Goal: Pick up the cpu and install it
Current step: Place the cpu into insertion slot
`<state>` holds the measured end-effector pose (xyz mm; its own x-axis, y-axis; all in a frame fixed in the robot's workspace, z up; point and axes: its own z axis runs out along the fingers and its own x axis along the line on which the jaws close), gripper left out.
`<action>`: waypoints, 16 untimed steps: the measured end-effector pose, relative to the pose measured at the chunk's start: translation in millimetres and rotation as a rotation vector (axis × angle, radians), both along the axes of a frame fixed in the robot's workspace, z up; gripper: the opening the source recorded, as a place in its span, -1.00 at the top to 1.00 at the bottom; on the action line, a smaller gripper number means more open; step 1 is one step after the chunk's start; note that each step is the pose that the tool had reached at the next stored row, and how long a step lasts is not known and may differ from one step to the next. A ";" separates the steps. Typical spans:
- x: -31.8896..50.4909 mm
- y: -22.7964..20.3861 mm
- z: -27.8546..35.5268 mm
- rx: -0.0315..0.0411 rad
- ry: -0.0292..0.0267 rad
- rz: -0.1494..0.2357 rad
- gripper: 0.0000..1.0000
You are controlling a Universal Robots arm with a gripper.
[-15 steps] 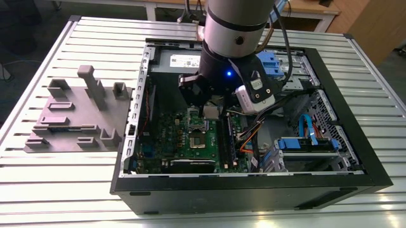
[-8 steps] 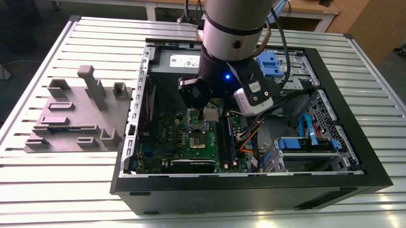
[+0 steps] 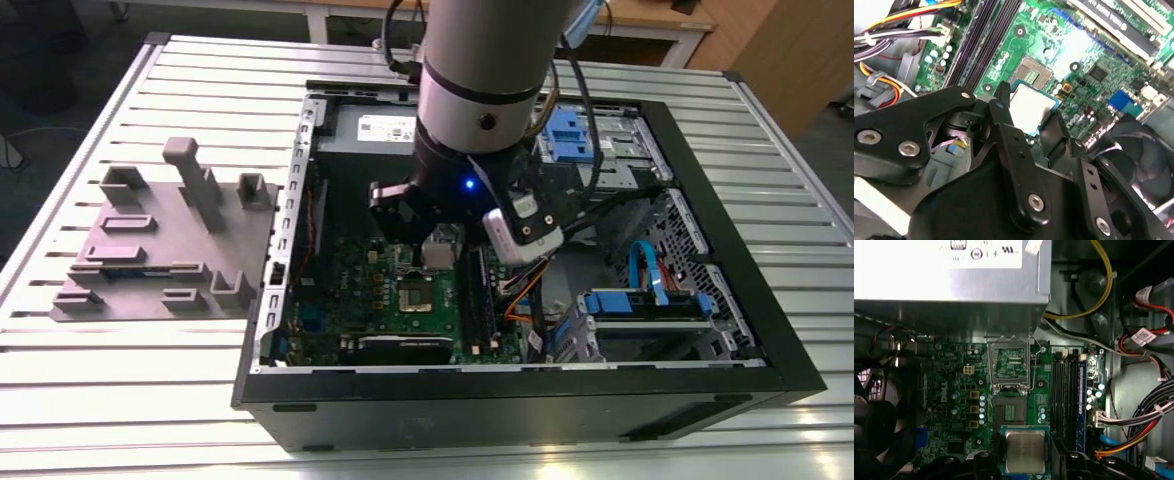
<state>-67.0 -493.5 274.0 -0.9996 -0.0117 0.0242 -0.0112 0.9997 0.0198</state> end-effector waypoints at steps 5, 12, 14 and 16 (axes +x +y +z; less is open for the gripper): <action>-0.6 -2.0 -9.1 0.0000 0.0000 0.000 0.05; -2.6 -2.0 -21.9 0.0000 0.0000 0.000 0.05; -3.2 -2.0 -25.5 0.0001 0.0000 0.000 0.05; -3.8 -2.0 -29.1 0.0000 0.0000 0.000 0.05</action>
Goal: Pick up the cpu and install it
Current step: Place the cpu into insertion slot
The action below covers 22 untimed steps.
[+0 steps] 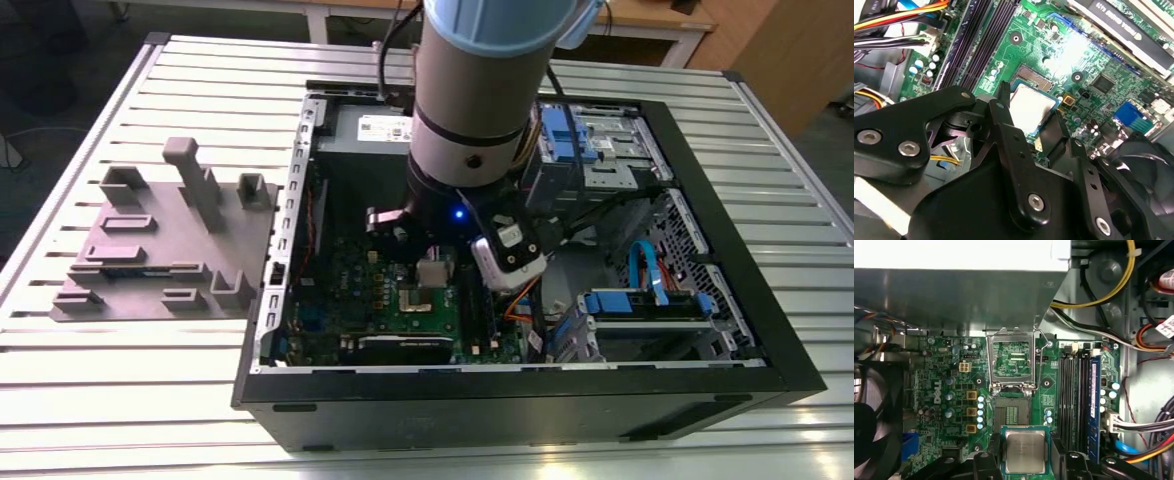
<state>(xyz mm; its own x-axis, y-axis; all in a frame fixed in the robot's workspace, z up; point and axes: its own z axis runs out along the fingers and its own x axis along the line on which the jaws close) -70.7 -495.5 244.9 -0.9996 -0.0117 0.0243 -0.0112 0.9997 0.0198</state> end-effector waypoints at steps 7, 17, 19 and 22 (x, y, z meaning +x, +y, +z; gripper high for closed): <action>-3.8 0.0 -11.2 0.0001 -0.0001 0.000 0.05; -5.6 0.0 -22.9 0.0002 0.0003 0.002 0.05; -6.5 0.0 -24.2 -0.0009 0.0002 0.003 0.05; -8.4 0.1 -25.1 -0.0039 -0.0012 0.003 0.05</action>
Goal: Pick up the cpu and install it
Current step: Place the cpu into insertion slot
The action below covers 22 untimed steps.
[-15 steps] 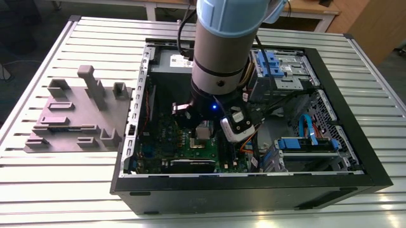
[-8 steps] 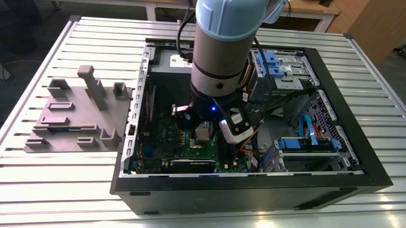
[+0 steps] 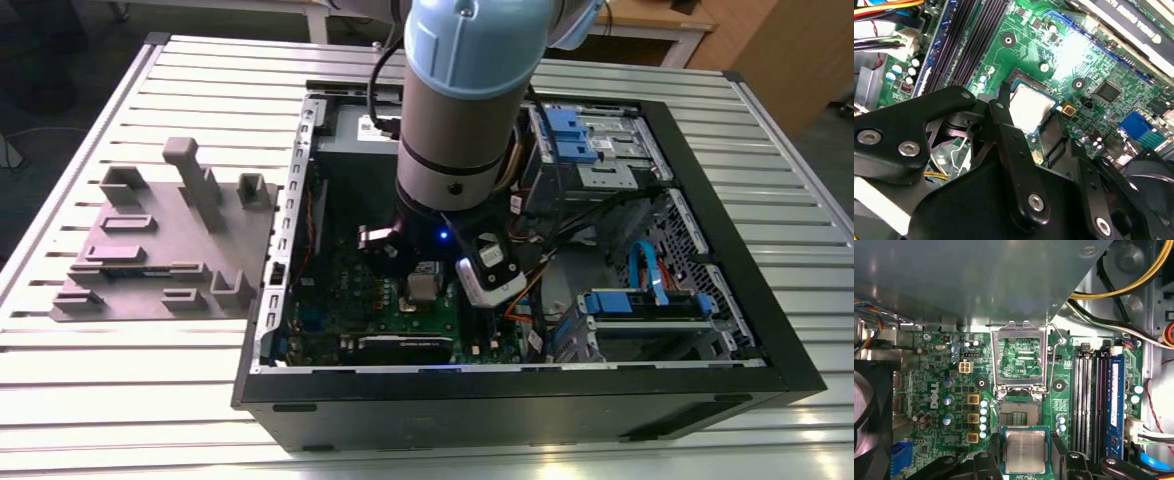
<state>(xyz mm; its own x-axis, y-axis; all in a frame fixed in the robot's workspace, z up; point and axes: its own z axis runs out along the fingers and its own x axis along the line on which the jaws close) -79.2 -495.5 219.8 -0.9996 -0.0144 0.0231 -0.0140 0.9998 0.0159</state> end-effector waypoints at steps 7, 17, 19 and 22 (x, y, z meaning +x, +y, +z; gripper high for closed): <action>-0.2 0.1 -10.2 0.0029 0.0000 0.000 0.05; -0.1 4.3 -18.6 0.0067 -0.0001 0.000 0.05; -1.0 4.3 -19.3 0.0075 0.0000 0.000 0.05; -2.2 4.4 -20.5 0.0093 0.0000 0.000 0.05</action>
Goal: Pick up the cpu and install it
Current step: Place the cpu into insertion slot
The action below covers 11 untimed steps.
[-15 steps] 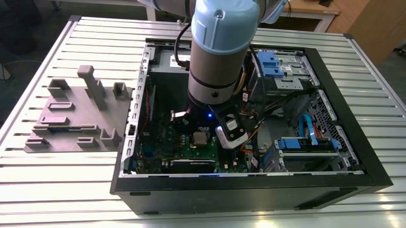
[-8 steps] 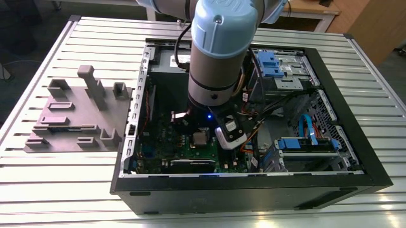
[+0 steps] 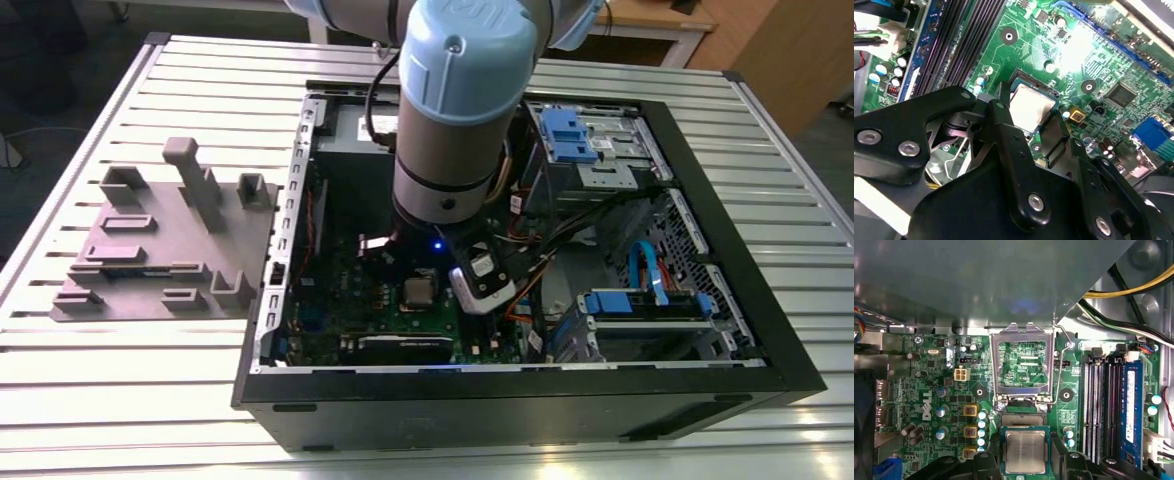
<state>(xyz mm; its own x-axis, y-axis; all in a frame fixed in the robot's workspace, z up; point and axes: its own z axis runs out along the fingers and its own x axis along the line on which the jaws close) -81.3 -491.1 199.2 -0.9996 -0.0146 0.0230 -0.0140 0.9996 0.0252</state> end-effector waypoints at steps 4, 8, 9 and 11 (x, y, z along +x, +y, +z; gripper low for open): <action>-0.3 0.0 -2.6 0.0058 -0.0001 0.001 0.05; -0.7 0.0 -4.6 0.0081 -0.0001 0.001 0.05; -0.7 0.0 -5.2 0.0080 0.0000 0.001 0.05; -0.8 0.0 -6.8 0.0080 0.0001 0.001 0.05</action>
<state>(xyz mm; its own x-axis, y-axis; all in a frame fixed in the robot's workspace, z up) -82.1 -491.0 192.4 -0.9996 -0.0160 0.0230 -0.0153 0.9993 0.0332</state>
